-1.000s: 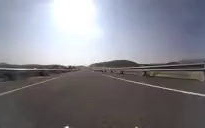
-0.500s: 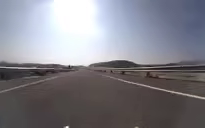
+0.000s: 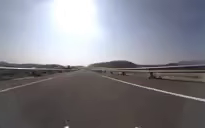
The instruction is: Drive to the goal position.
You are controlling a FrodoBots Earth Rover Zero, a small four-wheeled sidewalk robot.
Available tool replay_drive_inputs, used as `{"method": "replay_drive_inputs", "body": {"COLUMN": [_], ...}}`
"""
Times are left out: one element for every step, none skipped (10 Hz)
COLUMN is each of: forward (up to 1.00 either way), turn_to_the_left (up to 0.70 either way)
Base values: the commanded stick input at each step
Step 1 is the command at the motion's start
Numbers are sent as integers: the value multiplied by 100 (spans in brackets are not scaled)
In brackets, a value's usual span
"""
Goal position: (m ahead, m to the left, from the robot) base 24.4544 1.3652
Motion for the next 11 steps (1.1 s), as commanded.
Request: {"method": "replay_drive_inputs", "body": {"forward": [100,100,100,100,100,100,100,100,100,100,100], "turn_to_the_left": [0,0,0,0,0,0,0,0,0,0,0]}}
